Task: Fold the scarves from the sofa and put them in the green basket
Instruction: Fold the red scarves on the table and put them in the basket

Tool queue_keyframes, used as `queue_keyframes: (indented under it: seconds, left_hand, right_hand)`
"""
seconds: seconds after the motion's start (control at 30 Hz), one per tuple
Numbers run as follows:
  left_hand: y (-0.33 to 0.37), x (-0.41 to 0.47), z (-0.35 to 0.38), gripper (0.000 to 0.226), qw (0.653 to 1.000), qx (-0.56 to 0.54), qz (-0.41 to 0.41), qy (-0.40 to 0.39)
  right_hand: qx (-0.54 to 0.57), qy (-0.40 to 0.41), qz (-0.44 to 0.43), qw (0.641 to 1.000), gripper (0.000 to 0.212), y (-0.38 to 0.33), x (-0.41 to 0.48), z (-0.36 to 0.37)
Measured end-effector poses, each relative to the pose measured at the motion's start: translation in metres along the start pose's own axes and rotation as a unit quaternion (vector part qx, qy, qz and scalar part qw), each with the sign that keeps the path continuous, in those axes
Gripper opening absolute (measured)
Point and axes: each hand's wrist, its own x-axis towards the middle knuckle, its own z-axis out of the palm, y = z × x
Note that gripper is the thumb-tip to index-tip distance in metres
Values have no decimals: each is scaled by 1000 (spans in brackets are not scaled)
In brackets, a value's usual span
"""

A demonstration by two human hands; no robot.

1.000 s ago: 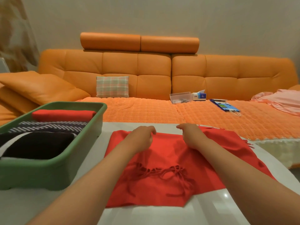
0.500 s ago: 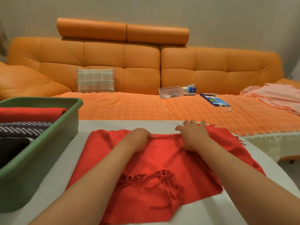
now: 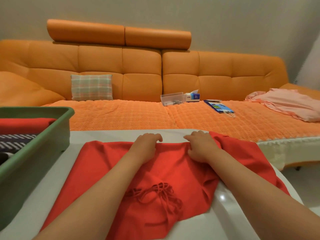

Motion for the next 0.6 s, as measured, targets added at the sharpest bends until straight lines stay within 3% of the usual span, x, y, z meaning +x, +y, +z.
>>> queue_keyframes:
  seconds: [0.1, 0.2, 0.27, 0.37, 0.4, 0.47, 0.53, 0.6]
  left_hand:
    - [-1, -6, -7, 30, 999, 2, 41, -7]
    - [-6, -13, -13, 20, 996, 8, 46, -77]
    - [-6, -15, -17, 4, 992, -3, 33, -121]
    - [-9, -14, -13, 35, 993, -12, 26, -110]
    - [-10, -15, -13, 34, 994, -21, 20, -101]
    - [-8, -16, -13, 10, 996, -35, 12, -82]
    - [-8, -15, -15, 22, 996, -55, 12, -73]
    - [-7, -13, -16, 24, 998, -31, 22, -56]
  right_hand:
    - [-22, 13, -31, 999, 24, 0, -2, -3]
    - [15, 36, -68, 997, 14, 2, -9, -10]
    - [72, -10, -66, 995, 3, 3, -14, -14]
    - [179, -85, -25, 980, 32, -1, -19, -16]
    - [194, -66, -22, 979, 34, -2, -18, -14]
    - [188, -21, -7, 982, 7, -1, -14, -10]
    - [177, -40, 16, 983, 35, -2, -10, -7]
    - [157, -48, 31, 986, 36, -4, -6, -5]
